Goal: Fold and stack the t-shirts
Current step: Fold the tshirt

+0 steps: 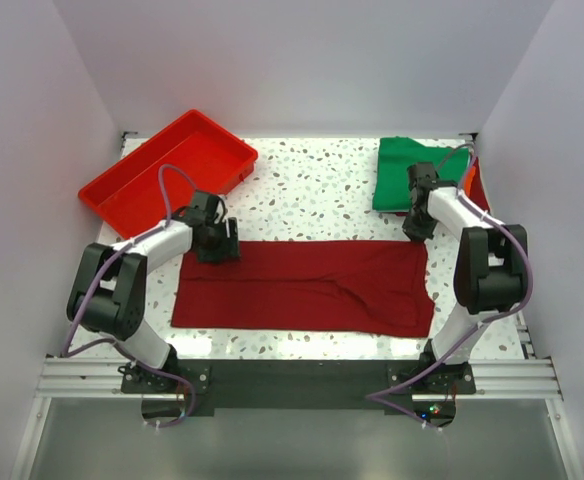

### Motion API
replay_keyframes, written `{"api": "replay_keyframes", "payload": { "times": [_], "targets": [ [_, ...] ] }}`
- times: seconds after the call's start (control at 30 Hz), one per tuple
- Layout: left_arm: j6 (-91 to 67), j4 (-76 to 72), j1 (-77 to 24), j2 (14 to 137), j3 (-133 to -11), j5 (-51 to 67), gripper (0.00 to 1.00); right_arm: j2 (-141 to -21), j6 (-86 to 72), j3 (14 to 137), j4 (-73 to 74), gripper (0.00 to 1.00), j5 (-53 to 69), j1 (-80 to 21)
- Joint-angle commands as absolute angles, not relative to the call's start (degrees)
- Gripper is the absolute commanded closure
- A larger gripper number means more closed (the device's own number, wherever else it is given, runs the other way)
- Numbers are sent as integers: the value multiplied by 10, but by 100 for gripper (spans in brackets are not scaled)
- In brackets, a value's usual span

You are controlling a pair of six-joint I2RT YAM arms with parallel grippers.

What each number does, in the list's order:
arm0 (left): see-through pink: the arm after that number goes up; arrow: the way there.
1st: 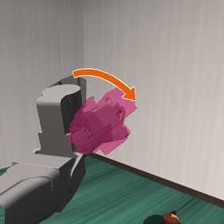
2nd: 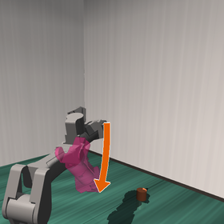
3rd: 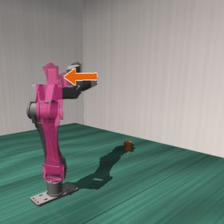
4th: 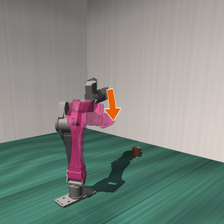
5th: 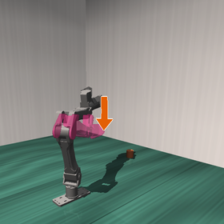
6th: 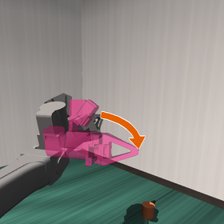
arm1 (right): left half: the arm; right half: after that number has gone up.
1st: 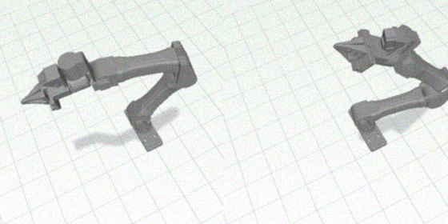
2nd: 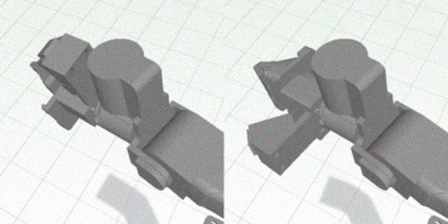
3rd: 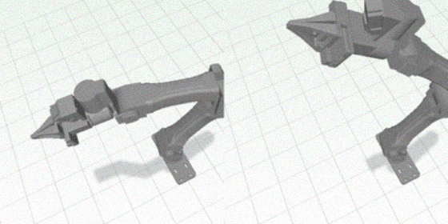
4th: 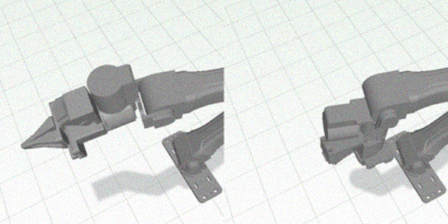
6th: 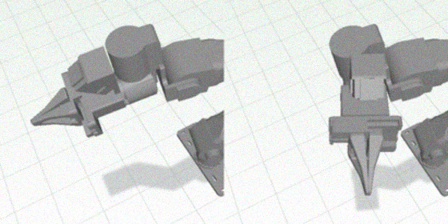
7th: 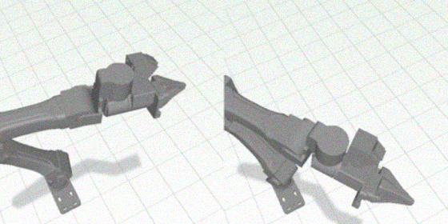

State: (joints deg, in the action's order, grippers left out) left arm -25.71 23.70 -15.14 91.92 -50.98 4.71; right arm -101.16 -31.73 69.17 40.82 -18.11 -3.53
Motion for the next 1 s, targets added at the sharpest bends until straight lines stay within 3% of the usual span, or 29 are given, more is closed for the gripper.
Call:
{"api": "replay_keyframes", "payload": {
  "times": [0.0,0.07,0.13,0.23,0.3,0.43,0.6,0.83,0.97],
  "targets": [
    [-239,214,-151,933,-539,52,30,-1022,-301,741,424,92,-229,-23],
    [-236,212,-151,934,-543,50,29,-1027,-298,757,433,91,-228,-22],
    [-233,215,-151,933,-552,50,28,-1022,-295,765,438,83,-222,-23],
    [-231,217,-151,911,-562,59,26,-993,-291,772,444,51,-205,-23],
    [-229,220,-152,898,-569,66,26,-972,-287,770,452,45,-195,-24],
    [-228,226,-155,859,-577,74,25,-899,-277,743,465,41,-158,-39],
    [-231,213,-156,810,-554,84,24,-802,-297,679,487,40,-147,-165],
    [-232,221,-156,781,-513,93,23,-758,-423,535,462,41,-138,-321],
    [-237,219,-156,768,-489,98,23,-772,-460,492,447,41,-152,-359]
  ]
}}
